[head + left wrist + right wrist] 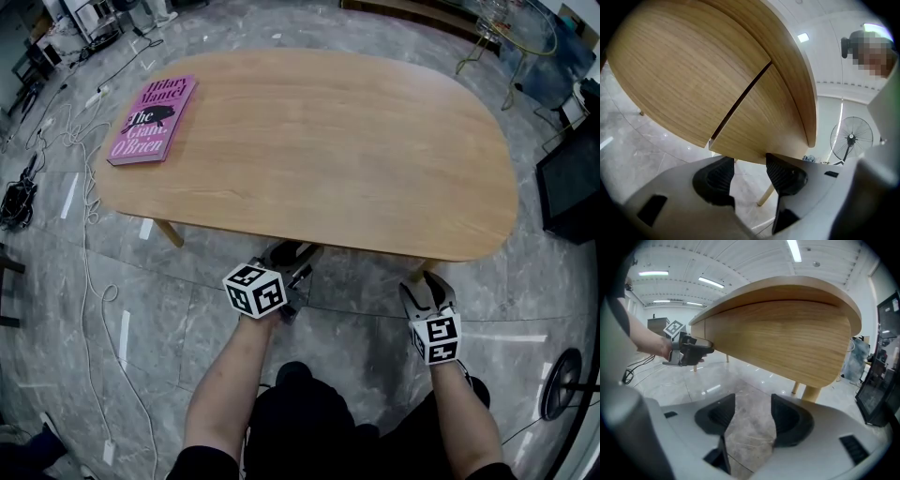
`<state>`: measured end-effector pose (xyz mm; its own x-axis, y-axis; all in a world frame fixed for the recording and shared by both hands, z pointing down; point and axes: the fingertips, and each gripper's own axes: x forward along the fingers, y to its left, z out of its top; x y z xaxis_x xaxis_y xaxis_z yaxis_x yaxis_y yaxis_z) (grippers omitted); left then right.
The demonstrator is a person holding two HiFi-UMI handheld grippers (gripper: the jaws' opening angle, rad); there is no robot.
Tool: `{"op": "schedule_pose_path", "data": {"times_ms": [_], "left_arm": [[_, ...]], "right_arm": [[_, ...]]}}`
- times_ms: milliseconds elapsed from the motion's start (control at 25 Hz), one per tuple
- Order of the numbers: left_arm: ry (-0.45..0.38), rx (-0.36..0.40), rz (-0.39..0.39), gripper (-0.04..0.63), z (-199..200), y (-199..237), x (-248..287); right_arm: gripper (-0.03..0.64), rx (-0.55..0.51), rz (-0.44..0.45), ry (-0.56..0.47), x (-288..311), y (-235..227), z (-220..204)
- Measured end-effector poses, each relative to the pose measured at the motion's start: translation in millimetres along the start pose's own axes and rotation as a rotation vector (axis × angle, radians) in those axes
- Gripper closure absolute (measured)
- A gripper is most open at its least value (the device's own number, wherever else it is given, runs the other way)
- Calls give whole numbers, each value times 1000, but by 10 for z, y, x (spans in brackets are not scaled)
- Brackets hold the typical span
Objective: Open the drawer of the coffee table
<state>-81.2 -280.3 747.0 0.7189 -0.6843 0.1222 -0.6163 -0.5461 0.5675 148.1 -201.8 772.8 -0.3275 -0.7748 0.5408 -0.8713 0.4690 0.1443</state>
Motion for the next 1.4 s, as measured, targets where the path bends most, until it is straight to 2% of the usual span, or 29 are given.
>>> {"op": "schedule_pose_path", "data": {"times_ms": [80,200,360,480,560,640,680,720,880,960,1040,1120,1200,1280,1400], "left_arm": [[3,-8,-16,382,0,-9,1],[28,23,-29,416,-29,-17,-38],[37,45,-30,518,-76,-21,-122],[30,27,-62,494,-90,-77,-144],[26,-1,-79,440,-88,-102,-132],[38,-6,-67,411,-78,-88,-92],[46,2,-47,354,-63,-59,-71],[55,19,-21,327,-41,-21,-56],[111,134,56,324,-52,42,-57],[110,124,49,322,-56,31,-64],[96,92,33,328,-41,18,-62],[97,95,29,330,-39,7,-62],[121,147,45,328,-49,10,-63],[152,204,69,330,-64,18,-62],[175,239,93,347,-96,27,-79]], "right_arm": [[372,1,-1,3,-4,0,-6],[373,6,3,2,-9,37,-1],[374,14,11,-4,-1,71,-9],[372,32,13,-10,11,60,-17],[368,62,14,-15,10,16,-26],[365,93,2,-20,11,-68,-35],[362,108,-10,-21,17,-127,-40],[357,125,-27,-20,24,-200,-46],[328,199,-118,-22,-24,-574,-75],[308,227,-132,-40,-65,-736,-58],[263,245,-111,-72,-75,-847,6],[239,248,-69,-115,-61,-898,123],[261,228,-35,-145,-37,-896,263],[247,208,-31,-144,-40,-891,324],[275,211,-29,-146,-117,-874,294]]}}
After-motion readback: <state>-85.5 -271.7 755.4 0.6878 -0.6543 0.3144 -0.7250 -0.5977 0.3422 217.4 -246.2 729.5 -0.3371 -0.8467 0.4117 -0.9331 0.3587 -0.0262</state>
